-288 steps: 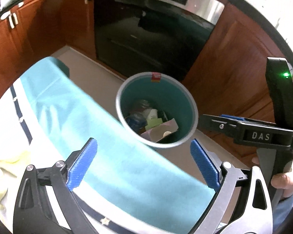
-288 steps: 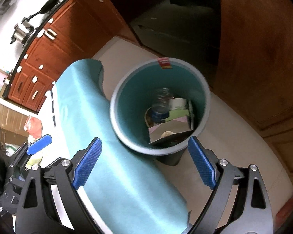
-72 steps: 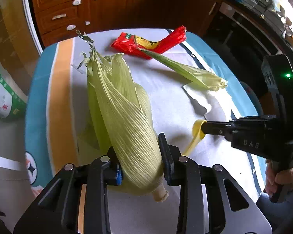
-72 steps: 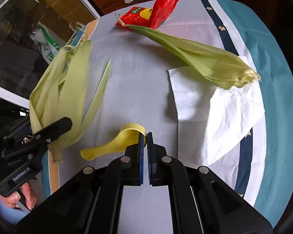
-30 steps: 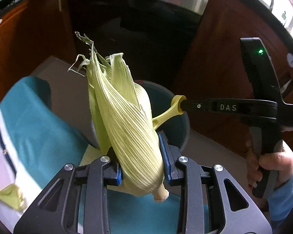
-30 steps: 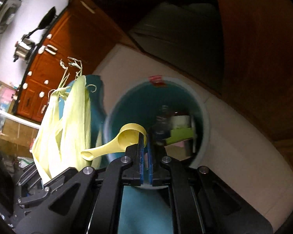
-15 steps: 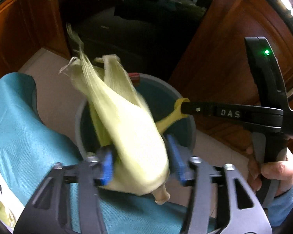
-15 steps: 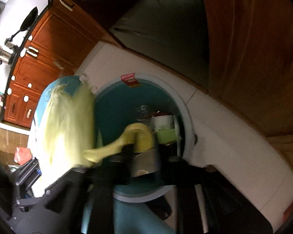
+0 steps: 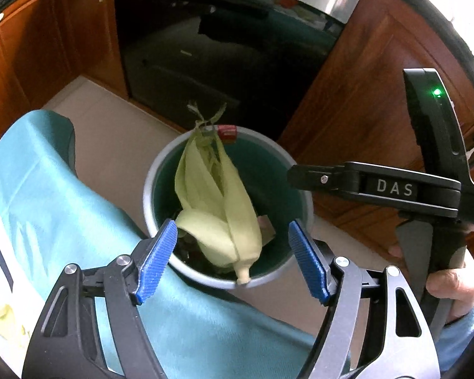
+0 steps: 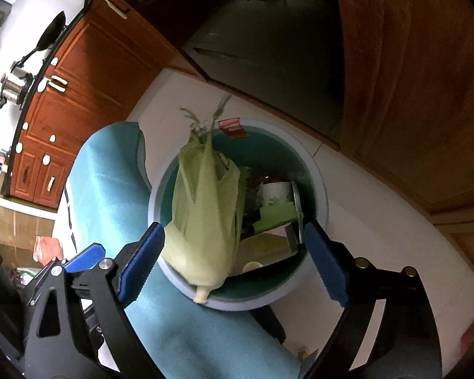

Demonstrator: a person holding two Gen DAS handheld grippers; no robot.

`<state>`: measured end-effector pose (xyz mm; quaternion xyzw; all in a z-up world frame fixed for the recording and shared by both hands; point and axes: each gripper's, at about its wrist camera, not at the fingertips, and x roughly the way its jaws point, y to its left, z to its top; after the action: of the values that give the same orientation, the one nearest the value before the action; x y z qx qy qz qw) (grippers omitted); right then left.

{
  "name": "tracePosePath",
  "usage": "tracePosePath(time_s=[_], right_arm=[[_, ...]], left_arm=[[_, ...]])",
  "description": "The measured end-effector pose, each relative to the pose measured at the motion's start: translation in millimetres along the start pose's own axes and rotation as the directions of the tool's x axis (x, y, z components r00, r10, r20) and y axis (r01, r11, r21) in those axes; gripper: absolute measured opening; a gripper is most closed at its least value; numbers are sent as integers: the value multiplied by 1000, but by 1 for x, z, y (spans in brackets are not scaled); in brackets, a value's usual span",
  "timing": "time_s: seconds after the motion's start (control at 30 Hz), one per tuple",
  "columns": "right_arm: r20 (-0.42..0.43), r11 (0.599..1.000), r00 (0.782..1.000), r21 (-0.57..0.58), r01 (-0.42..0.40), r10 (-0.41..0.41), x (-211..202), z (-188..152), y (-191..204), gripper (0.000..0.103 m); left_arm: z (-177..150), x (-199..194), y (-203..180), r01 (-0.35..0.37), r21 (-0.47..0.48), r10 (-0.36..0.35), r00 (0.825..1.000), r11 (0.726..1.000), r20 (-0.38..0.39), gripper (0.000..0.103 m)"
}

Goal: Collect trash
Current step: 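Open both grippers to drop the corn and spoon into the bin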

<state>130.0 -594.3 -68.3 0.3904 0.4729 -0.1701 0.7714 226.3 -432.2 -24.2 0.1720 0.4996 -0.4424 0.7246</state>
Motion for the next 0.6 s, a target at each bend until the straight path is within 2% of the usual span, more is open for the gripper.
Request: tracePosePath(time_s=[0.37,0.6], right_arm=[[28,998,1000,-56,-5,7,-29,-15,34,87],[5,991,1000,-134,-22,23,-31,-34,81,87]], left_arm=[[-19,-53,13,-8,-31,10,998,999,67,74],[-47,-95,49,-78,-75,86,990,994,112,74]])
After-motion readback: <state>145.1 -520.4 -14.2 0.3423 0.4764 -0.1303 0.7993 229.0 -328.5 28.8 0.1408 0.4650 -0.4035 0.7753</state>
